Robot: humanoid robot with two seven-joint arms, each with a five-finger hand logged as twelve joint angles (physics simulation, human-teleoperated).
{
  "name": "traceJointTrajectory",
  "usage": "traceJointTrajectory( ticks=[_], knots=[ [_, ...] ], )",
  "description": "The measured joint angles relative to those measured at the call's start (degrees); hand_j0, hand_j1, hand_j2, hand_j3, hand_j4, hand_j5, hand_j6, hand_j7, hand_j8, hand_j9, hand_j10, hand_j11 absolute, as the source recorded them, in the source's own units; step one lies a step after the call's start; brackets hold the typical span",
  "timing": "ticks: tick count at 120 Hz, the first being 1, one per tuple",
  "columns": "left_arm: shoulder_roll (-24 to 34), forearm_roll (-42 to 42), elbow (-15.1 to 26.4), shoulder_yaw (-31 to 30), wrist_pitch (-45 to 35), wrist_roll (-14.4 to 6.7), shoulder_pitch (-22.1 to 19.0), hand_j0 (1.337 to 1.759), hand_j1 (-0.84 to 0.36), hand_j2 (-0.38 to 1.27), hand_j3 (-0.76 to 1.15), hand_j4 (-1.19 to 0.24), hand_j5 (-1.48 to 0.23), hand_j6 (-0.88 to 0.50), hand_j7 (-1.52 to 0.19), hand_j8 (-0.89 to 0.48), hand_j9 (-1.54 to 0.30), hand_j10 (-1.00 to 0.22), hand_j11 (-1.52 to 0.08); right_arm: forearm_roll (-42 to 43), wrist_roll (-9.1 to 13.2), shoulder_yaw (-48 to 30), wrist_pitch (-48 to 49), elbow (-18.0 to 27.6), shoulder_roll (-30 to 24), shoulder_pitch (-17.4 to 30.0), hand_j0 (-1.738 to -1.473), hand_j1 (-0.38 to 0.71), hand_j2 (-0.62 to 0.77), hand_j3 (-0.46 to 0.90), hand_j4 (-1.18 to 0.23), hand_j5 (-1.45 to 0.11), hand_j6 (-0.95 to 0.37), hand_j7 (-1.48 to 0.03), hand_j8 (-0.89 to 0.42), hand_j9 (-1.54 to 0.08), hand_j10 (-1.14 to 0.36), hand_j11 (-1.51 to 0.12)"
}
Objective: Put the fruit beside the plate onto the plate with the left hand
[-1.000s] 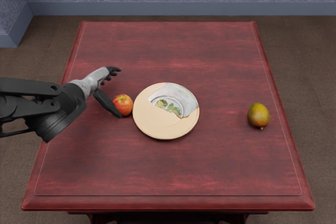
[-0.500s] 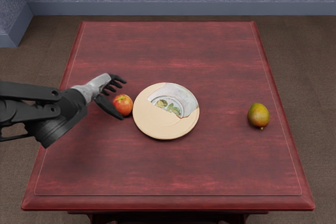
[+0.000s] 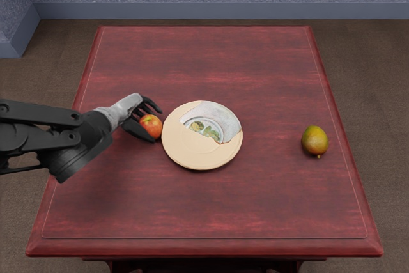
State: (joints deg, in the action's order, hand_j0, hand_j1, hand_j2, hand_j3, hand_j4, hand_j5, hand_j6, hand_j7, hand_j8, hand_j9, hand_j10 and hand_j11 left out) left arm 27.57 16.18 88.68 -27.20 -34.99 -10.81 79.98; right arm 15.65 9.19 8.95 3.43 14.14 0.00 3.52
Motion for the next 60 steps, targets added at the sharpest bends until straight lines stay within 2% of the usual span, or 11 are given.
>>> traceJointTrajectory(
  ticks=[33, 60],
  knots=[
    [0.41, 0.12, 0.04, -0.55, 0.01, -0.03, 0.26, 1.657, -0.26, 0.31, 0.00, -0.59, -0.78, -0.50, -0.78, -0.44, -0.78, -0.59, -0.79, 0.00, 0.01, 0.01, 0.00, -0.01, 0.00, 0.00, -1.658, -0.32, 0.00, 0.00, -0.02, -0.03, -0.02, -0.03, -0.02, -0.03, -0.02, -0.03],
    [2.43, 0.01, 0.11, -0.91, 0.06, -0.05, 0.44, 1.655, -0.23, 0.30, 0.00, -0.66, -0.88, -0.48, -0.88, -0.42, -0.88, -0.65, -0.89, 0.00, 0.02, 0.01, 0.00, -0.01, 0.00, 0.01, -1.658, -0.32, 0.00, 0.00, -0.02, -0.03, -0.02, -0.03, -0.02, -0.03, -0.02, -0.03]
  ],
)
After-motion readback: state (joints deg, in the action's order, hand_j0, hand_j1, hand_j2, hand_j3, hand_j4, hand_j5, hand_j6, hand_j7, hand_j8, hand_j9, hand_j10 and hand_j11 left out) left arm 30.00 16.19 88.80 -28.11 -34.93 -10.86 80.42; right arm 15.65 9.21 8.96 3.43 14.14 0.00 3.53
